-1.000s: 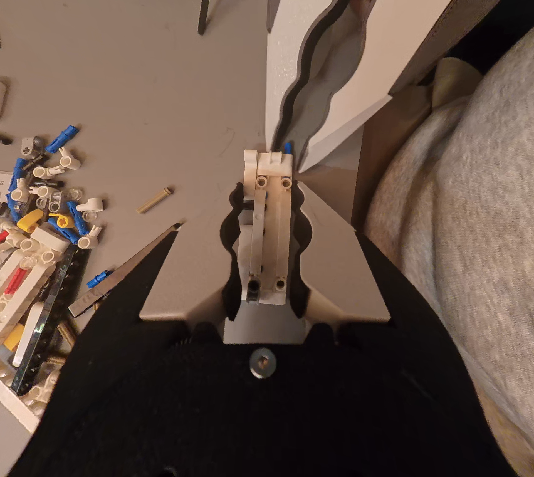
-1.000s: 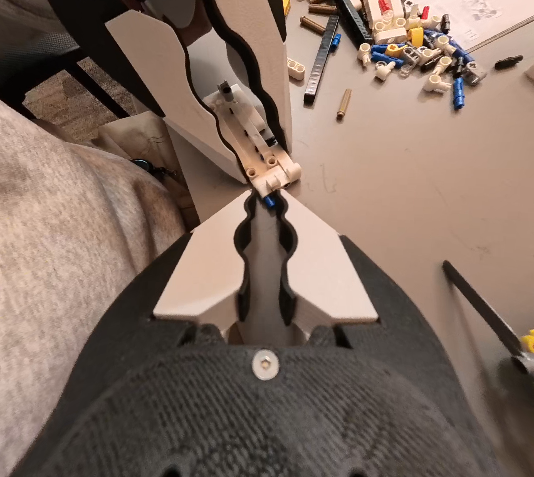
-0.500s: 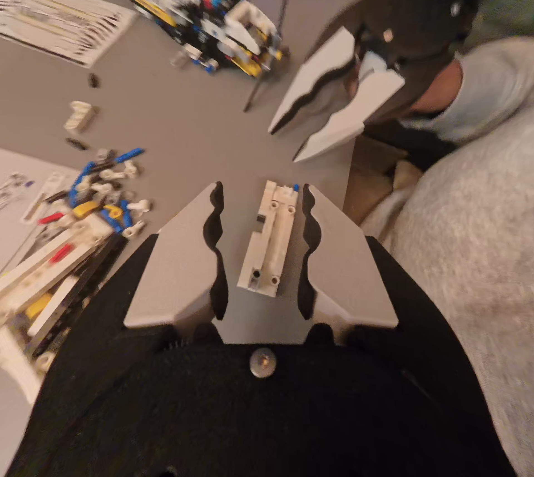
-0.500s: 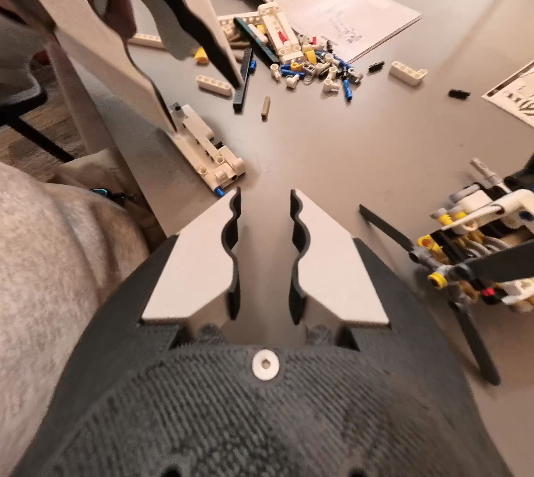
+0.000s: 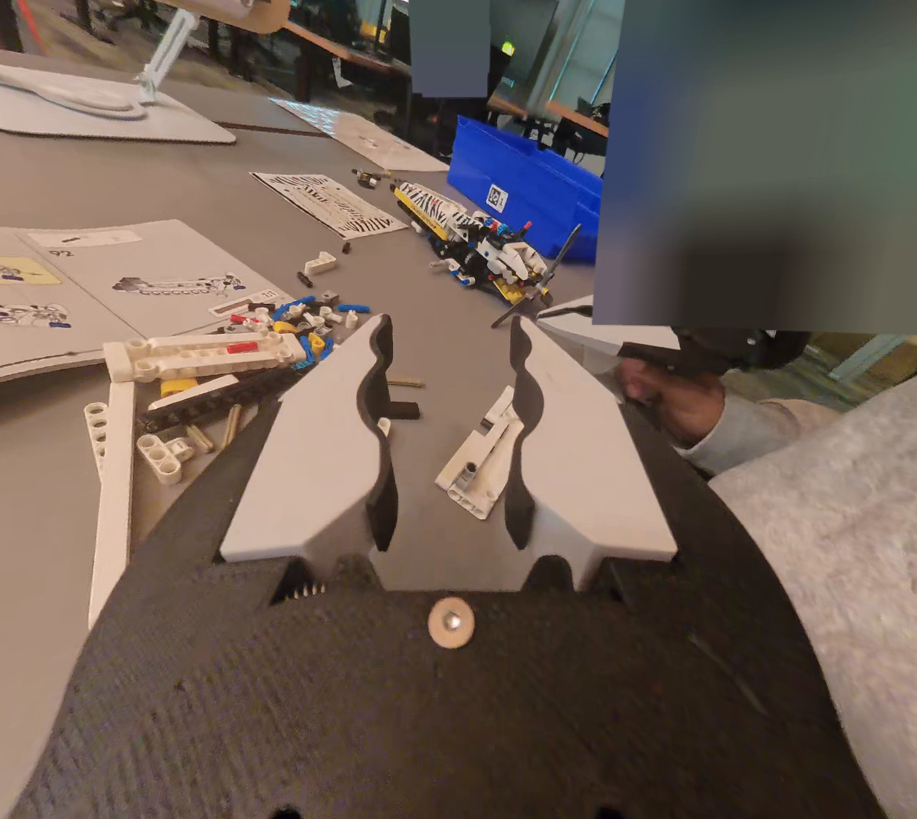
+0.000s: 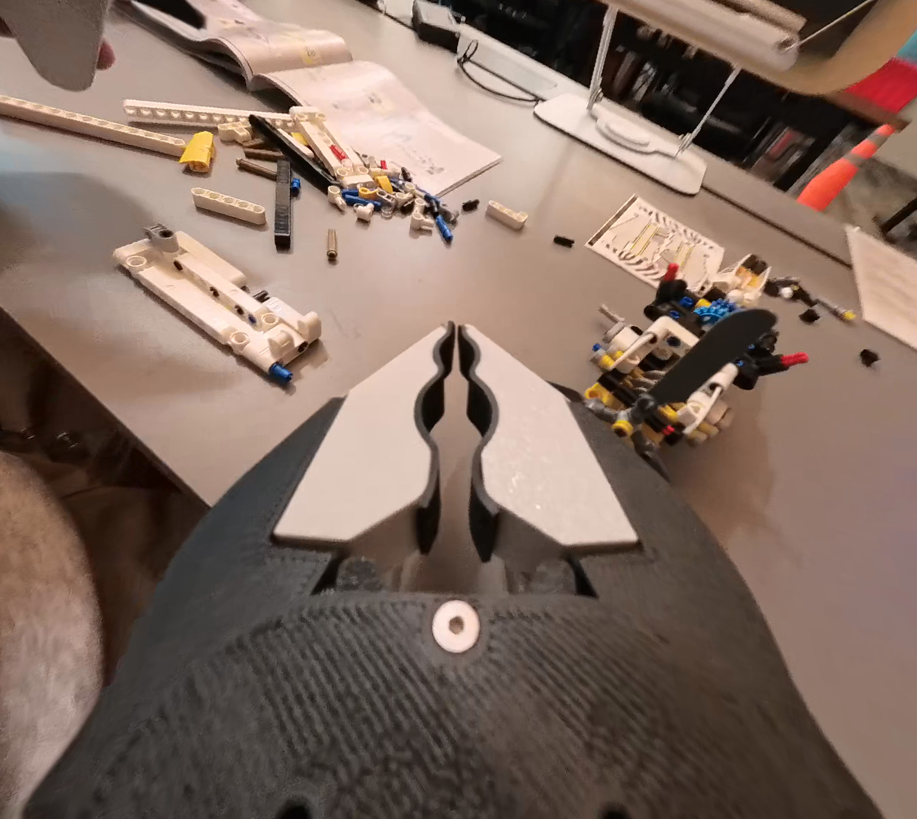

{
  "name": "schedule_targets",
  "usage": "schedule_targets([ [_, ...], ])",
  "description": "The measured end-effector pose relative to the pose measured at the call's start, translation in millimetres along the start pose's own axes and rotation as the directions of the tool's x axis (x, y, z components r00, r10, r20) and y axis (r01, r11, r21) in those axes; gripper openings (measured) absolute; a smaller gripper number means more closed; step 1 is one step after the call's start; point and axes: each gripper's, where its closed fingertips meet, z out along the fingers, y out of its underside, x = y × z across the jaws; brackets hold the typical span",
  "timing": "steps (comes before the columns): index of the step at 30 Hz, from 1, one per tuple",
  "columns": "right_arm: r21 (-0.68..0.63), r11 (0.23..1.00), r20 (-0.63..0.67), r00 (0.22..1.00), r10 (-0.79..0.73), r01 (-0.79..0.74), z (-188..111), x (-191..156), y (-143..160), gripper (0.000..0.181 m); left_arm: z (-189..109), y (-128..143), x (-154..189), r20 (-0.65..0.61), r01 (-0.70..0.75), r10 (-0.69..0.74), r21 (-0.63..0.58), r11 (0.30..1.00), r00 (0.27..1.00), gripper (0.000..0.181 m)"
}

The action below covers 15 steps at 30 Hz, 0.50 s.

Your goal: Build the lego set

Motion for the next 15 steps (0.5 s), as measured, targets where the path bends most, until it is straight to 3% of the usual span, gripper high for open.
schedule_targets([
  [4,0.171,0.985,-0.061,0.997,0.045,-0.034,-14.7,9.2,-14.6,0.000,1.2,0.5,-3.1,-0.021,0.057,-0.057,-0.001,0.998,0.998,0.047],
  [8,0.112,0.989,-0.016,0.995,0.099,-0.096,-8.9,9.8,-8.7,0.000,0.8,-4.5,-4.7,-0.047,0.107,-0.105,0.044,0.993,0.993,0.047],
  [15,0.072,0.985,0.021,0.987,0.158,-0.159,-5.4,10.6,-4.8,0.000,-3.5,-16.8,-0.4,-0.058,0.048,-0.040,0.142,0.989,0.998,0.043],
])
